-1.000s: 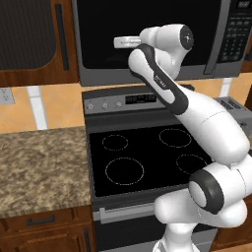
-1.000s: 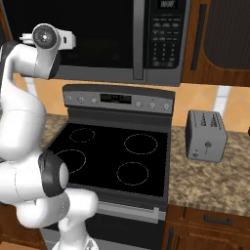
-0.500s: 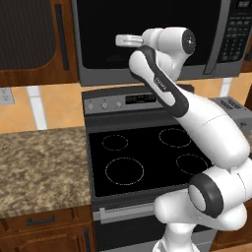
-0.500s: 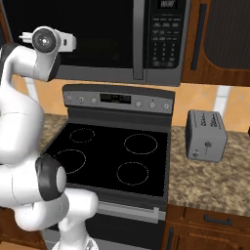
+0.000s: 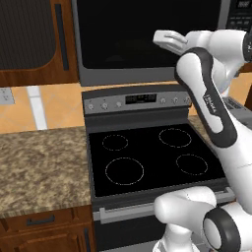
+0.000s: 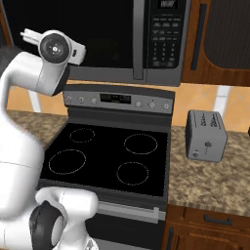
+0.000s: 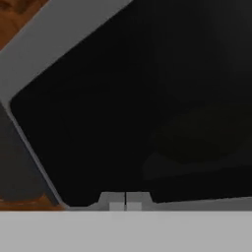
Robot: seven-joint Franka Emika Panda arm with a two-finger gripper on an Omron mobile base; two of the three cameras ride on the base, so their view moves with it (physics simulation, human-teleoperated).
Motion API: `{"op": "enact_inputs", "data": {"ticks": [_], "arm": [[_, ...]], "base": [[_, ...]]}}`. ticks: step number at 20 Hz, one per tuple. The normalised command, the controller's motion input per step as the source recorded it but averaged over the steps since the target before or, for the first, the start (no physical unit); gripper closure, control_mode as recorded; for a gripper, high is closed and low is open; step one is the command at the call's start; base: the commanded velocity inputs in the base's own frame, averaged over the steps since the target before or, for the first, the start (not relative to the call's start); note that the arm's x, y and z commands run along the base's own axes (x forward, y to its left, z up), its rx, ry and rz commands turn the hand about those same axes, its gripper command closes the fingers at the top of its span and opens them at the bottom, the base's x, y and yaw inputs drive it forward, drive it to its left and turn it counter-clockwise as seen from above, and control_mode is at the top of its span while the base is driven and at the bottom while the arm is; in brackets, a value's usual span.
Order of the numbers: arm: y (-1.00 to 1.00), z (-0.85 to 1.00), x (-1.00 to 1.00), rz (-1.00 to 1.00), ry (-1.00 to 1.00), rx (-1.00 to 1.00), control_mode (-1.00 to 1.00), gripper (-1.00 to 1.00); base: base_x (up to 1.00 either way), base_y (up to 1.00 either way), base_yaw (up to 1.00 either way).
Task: Open the microwave, place the bowl with waffle inside the microwave, then close the microwave door and turn it on.
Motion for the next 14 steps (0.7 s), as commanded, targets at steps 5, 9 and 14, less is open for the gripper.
{"op": "enact_inputs", "data": {"ticks": [5,9,14], "arm": [[-0.78,0.0,-0.71,-0.05,0.16,0.35,-1.0,1.0],[-0.97,0.0,-0.03,-0.25,0.22,0.64,-1.0,1.0],[-1.0,-0.03,-0.02,-0.28,0.19,0.64,-1.0,1.0]], "base": [[0.0,0.0,0.0],[0.0,0.0,0.0],[0.0,0.0,0.0]]}}
